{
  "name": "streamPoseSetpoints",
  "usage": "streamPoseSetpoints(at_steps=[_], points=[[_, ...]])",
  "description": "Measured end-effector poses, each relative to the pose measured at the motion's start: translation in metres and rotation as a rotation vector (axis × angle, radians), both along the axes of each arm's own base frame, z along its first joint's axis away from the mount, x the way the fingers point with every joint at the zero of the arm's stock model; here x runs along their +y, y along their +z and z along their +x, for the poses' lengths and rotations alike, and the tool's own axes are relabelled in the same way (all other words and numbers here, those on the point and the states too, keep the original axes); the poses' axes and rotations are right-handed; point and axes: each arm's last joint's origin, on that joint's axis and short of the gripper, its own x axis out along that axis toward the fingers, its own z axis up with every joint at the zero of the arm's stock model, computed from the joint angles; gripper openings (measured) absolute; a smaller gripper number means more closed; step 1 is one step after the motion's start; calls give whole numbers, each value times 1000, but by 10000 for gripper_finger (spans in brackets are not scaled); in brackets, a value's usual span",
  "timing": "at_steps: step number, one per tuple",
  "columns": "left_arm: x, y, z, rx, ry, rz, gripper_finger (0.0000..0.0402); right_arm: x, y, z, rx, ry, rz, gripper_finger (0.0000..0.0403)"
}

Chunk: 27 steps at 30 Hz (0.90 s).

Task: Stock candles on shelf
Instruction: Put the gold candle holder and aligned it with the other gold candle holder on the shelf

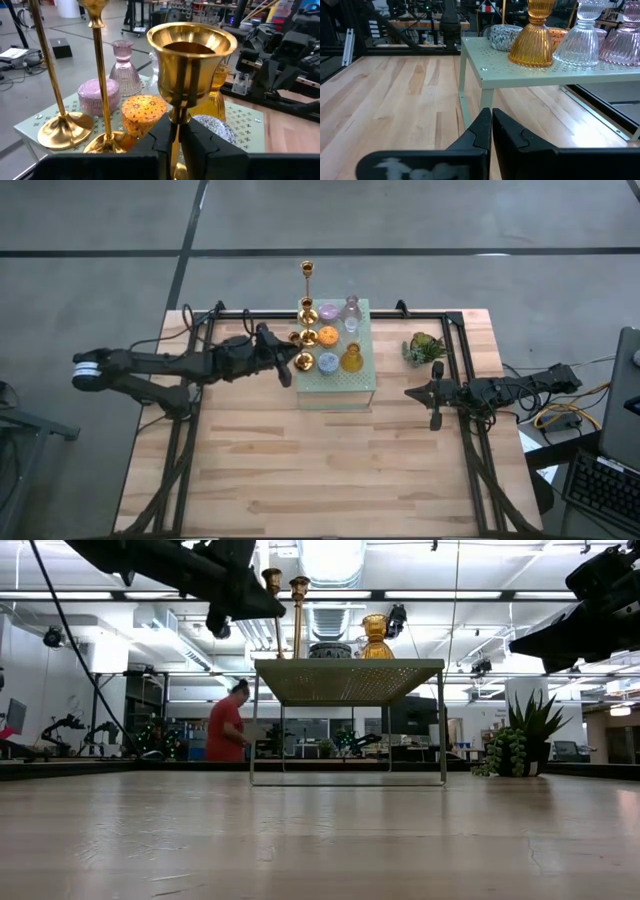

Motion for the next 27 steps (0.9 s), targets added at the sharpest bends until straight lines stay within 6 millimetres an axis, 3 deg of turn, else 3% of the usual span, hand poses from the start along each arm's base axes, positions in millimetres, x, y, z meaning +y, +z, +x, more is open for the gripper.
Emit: streamPoseSetpoints(at_steps=[18,27], points=[[4,-2,25,-1,-5,14,32,0,0,0,0,0,1,8],[4,-3,25,2,-4,8,33,0,0,0,0,0,0,8]])
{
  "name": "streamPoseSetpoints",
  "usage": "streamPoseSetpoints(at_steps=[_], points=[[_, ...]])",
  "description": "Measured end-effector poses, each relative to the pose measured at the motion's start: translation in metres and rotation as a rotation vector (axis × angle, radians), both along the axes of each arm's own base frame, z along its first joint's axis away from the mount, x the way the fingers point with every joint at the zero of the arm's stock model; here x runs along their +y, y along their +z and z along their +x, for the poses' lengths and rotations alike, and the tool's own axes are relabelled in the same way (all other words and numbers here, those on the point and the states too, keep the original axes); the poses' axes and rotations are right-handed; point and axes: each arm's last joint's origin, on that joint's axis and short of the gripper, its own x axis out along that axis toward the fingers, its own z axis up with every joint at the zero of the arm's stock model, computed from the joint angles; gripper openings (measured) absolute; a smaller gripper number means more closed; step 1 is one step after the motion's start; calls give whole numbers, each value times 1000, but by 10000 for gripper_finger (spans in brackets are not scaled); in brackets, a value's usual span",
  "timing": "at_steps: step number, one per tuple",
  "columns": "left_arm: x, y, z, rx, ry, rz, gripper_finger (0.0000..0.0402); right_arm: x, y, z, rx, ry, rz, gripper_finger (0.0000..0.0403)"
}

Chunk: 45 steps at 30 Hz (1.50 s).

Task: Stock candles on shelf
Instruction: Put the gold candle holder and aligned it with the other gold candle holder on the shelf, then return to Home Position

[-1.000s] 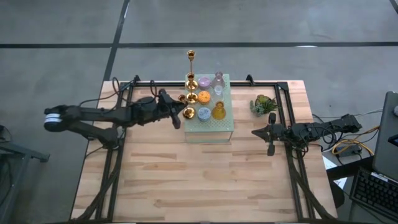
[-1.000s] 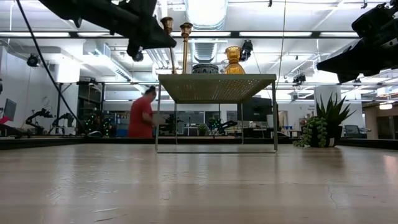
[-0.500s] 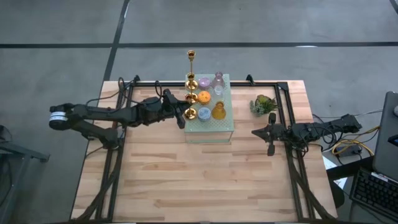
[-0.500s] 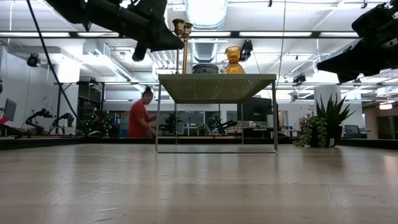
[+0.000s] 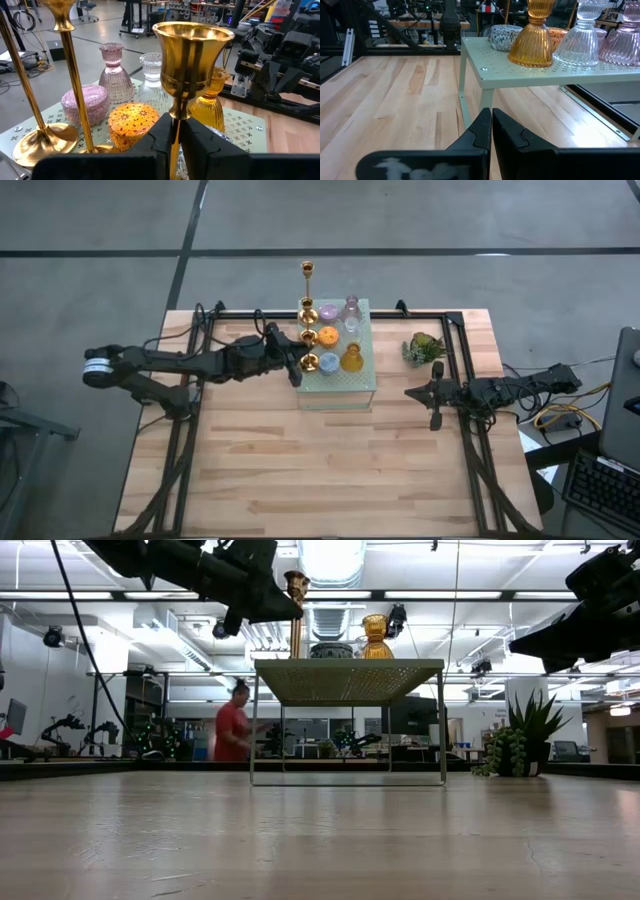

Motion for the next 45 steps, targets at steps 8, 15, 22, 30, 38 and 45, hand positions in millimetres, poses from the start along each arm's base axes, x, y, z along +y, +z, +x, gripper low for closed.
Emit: streamPoseSetpoints(at_steps=[8,15,22,30,38,45], points=[[-2,6,-6,5,-23,-9,97,0,0,0,0,0,1,8],[-5,13,-25,72,-41,3,156,0,0,0,0,0,0,8],[-22,6,-53,135,-117,-18,117,0,0,0,0,0,0,8],[-55,-16,-86,65,-202,56,11,0,0,0,0,0,1,8],[-51,-59,-125,62,-69,163,9,0,0,0,-1,0,2,8],[-47,-101,-151,64,-13,202,11,0,0,0,0,0,0,8]])
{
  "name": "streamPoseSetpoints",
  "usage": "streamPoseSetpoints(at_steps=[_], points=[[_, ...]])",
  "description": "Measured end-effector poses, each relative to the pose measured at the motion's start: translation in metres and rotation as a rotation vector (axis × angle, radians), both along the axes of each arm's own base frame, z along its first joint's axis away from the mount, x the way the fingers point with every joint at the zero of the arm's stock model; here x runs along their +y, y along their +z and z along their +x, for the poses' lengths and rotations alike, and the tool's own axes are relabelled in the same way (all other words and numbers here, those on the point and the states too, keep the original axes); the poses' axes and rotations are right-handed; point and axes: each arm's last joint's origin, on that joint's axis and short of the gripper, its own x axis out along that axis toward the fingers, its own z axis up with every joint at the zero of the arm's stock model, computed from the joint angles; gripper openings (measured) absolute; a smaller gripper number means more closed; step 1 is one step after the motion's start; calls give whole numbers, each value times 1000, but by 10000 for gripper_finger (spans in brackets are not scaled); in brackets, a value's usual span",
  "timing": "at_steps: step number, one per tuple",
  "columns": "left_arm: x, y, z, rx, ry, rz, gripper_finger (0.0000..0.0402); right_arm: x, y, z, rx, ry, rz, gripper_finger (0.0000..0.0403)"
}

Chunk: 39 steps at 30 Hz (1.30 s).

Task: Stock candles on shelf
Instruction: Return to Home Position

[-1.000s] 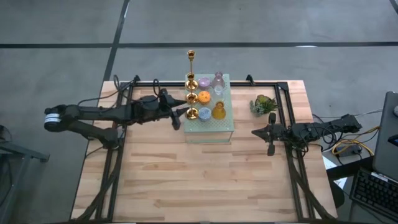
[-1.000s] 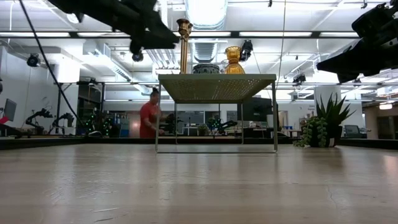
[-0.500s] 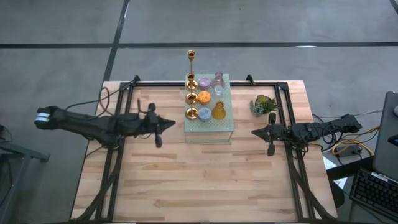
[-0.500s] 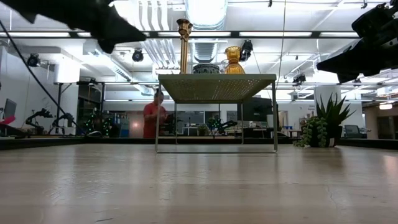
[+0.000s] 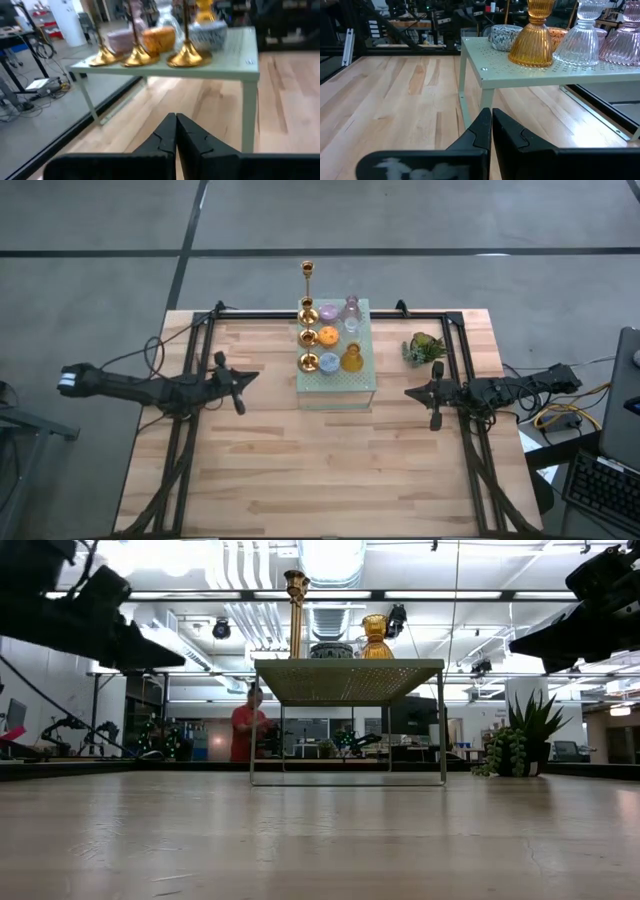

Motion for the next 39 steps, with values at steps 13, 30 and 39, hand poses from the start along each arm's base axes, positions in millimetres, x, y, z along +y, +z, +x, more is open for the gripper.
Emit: streamPoseSetpoints(at_steps=[13,30,39], points=[[2,-3,-20,-96,-2,82,10,0,0,0,0,1,0,8],[7,-5,-29,-187,206,30,10,0,0,0,0,0,0,8],[3,-9,-24,-188,34,-64,10,0,0,0,0,1,0,8]])
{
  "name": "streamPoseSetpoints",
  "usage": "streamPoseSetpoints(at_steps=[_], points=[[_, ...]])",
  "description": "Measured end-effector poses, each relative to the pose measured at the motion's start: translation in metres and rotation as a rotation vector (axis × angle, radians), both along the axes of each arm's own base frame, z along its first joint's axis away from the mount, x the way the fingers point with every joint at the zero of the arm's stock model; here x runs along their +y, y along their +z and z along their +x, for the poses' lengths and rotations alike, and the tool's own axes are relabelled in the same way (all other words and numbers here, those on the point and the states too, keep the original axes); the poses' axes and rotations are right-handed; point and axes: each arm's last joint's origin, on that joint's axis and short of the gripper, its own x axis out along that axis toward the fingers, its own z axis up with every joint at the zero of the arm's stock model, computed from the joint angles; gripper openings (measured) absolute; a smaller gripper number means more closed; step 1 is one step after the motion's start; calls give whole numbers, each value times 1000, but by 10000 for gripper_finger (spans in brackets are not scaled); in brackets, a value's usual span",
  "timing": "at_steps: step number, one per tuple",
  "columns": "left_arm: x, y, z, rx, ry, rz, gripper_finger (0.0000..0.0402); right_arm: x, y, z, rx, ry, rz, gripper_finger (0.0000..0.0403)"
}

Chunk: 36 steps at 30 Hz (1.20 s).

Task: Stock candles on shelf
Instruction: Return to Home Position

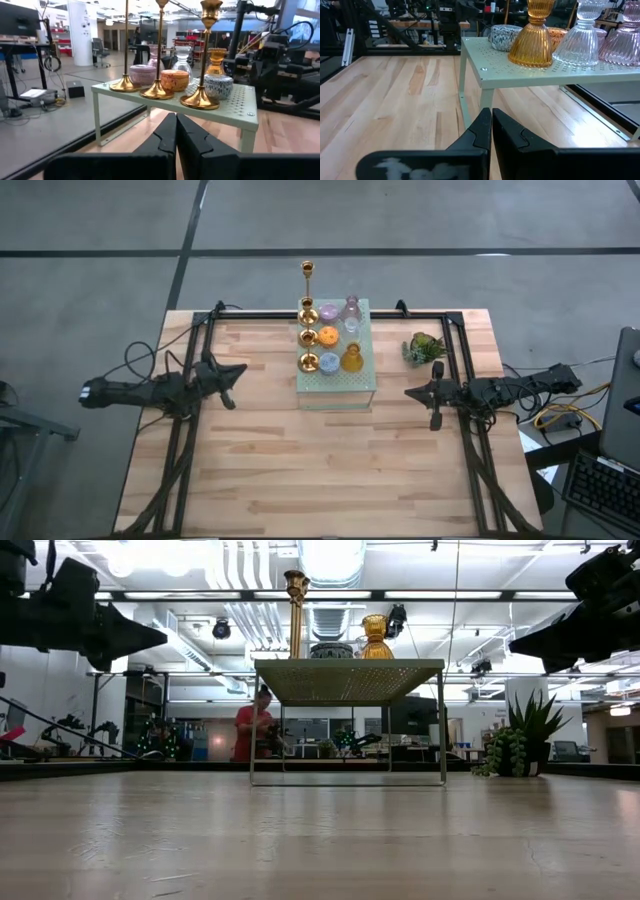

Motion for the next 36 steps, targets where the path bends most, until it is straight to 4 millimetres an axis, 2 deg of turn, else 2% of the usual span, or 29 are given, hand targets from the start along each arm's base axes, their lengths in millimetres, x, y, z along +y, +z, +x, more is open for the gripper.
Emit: streamPoseSetpoints(at_steps=[36], points=[[0,-2,1,16,-3,-5,10,0,0,0,0,-1,2,8]])
